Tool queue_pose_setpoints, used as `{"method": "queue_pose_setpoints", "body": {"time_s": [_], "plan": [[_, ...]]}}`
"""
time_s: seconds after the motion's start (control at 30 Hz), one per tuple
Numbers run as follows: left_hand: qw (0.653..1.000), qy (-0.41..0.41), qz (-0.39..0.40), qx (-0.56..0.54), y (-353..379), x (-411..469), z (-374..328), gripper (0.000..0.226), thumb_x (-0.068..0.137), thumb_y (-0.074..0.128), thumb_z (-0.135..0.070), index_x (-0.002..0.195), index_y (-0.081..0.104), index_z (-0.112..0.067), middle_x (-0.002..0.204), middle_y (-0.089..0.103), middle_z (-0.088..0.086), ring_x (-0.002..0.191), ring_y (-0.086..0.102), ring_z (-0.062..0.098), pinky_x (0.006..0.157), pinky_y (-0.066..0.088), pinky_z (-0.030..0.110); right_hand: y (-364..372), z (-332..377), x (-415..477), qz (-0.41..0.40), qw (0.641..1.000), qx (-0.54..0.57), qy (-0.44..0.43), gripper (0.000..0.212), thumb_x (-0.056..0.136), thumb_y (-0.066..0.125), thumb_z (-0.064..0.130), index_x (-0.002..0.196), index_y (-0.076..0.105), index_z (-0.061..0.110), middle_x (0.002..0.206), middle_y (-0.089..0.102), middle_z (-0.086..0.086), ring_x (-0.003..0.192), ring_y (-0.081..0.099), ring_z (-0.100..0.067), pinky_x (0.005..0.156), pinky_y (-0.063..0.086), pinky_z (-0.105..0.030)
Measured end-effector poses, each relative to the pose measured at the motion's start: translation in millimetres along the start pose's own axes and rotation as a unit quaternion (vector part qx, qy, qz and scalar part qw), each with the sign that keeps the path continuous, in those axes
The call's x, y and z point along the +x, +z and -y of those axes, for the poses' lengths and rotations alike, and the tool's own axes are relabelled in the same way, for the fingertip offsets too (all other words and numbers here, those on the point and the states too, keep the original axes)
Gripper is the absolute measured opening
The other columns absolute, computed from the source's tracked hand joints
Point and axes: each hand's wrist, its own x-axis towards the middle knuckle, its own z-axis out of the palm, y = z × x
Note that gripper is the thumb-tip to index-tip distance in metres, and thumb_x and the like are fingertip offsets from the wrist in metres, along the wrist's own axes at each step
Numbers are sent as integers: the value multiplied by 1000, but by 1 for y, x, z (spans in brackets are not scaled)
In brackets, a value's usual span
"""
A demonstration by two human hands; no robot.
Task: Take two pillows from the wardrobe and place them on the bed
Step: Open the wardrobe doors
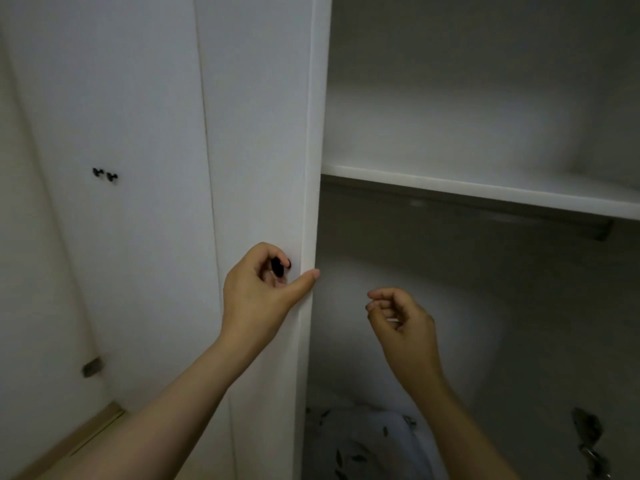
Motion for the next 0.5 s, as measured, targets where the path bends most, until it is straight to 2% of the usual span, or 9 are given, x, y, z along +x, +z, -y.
{"method": "queue_pose_setpoints", "body": {"time_s": [0.2,0.37,0.5], "plan": [[1000,-6,-16,6,-30,-4,3,38,63,82,-33,71,49,-16,61,48,-2,50,38,6,48,40,16,27,6,-1,12,1000,9,-5,15,86,59,7,89,65,20,71,60,3,58,53,-3,56,44,-13],[1000,4,-14,12,-66,-7,9,32,67,78,-20,71,46,-16,60,45,0,49,38,6,47,39,14,58,15,-4,26,1000,16,-4,14,87,59,7,89,65,19,74,62,-1,58,52,-1,55,45,-13],[1000,13,-6,20,-98,-9,16,27,70,75,-18,76,48,-13,63,44,2,53,37,7,50,37,14,86,25,-6,38,999,23,-10,13,87,58,7,90,65,17,78,63,-5,60,54,-1,57,47,-13]]}}
